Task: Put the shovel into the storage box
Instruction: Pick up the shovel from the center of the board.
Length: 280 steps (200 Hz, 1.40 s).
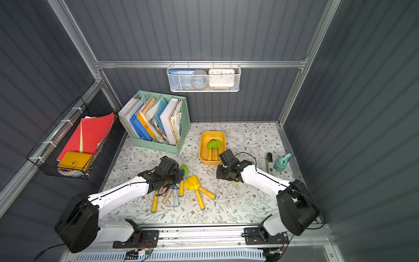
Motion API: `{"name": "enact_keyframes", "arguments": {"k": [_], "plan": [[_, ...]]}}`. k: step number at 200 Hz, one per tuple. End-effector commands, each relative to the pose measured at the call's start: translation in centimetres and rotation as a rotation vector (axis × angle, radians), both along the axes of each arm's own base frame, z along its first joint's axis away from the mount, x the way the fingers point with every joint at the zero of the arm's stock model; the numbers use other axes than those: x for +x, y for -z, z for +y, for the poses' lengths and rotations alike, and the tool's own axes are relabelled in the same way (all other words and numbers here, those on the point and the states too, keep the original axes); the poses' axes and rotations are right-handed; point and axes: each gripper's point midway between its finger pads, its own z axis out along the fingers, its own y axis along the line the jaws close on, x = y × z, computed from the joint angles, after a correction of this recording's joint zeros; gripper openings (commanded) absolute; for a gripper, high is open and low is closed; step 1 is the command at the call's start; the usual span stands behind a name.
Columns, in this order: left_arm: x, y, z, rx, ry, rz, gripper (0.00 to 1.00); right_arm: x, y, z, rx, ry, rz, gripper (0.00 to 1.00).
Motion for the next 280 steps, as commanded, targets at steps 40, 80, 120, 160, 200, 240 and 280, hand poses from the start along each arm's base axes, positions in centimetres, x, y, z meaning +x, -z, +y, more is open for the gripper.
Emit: {"name": "enact_keyframes", "arguments": {"k": [40, 80, 120, 160, 200, 240, 280], "plan": [[-3.6, 1.8, 3.7, 0.089, -0.08, 0.067, 0.57, -0.5, 1.2, 0.3, -0.001, -0.003, 0.028, 0.44], [-4.2, 3.2, 4.0, 0.101, -0.075, 0.097, 0.57, -0.5, 1.6, 0.4, -0.002, -0.004, 0.035, 0.44], [-4.6, 4.4, 3.7, 0.101, -0.053, 0.129, 0.55, -0.5, 1.7, 0.4, -0.005, -0.006, 0.035, 0.44], [-4.8, 5.3, 3.7, 0.118, -0.041, 0.153, 0.5, -0.5, 1.8, 0.2, -0.015, 0.001, 0.035, 0.44], [-4.4, 5.3, 3.5, 0.129, -0.025, 0.142, 0.45, -0.7, 2.1, -0.1, -0.016, 0.01, 0.04, 0.44], [-4.2, 5.4, 3.1, 0.126, 0.001, 0.141, 0.4, -0.6, 2.1, -0.1, -0.019, 0.012, 0.035, 0.44], [-4.0, 5.1, 2.7, 0.136, 0.046, 0.135, 0.34, -0.4, 2.0, 0.0, -0.019, 0.014, 0.03, 0.44]]}}
